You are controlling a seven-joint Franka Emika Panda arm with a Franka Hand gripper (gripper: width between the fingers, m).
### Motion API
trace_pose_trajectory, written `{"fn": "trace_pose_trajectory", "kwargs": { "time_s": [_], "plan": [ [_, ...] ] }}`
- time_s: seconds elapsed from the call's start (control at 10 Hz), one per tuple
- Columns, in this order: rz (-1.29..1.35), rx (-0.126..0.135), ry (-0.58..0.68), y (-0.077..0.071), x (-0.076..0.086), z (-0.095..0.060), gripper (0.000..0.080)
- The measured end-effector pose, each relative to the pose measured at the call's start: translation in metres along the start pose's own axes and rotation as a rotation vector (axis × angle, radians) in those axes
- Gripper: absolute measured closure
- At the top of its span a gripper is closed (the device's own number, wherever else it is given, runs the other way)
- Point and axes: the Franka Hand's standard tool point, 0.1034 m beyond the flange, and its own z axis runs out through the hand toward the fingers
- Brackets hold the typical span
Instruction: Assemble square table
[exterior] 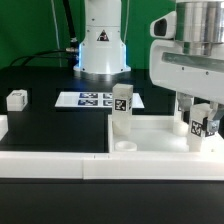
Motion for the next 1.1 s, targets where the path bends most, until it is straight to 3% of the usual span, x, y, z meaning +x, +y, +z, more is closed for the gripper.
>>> {"fn": "trace_pose_trajectory", "kwargs": {
  "time_s": [0.1, 0.4, 1.1],
  "plan": [
    [0.170, -0.002, 0.001, 0.0009, -0.0003, 0.0002, 0.0509],
    [0.557, 0.047, 0.002, 0.0052, -0.0020, 0.0001, 0.0508],
    [0.719, 0.046, -0.006, 0.0058, -0.0023, 0.0000, 0.0506]
  ]
}}
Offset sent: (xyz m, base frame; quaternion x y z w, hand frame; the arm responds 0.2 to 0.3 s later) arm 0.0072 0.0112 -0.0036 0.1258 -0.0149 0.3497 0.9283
